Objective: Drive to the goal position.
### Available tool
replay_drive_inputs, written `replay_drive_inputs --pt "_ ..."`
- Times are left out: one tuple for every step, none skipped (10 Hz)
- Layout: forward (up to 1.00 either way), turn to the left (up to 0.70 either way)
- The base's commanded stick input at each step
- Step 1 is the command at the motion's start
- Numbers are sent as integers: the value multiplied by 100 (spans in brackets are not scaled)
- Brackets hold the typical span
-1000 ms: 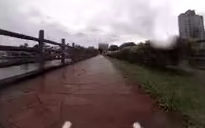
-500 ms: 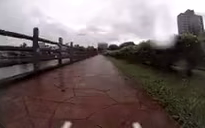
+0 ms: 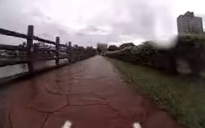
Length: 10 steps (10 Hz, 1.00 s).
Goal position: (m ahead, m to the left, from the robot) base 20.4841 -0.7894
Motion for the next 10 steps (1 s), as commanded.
replay_drive_inputs --pt "50 40" --pt "50 16" --pt "50 0" --pt "50 0" --pt "50 0" --pt "50 0" --pt "50 0" --pt "50 0" --pt "50 0" --pt "50 0"
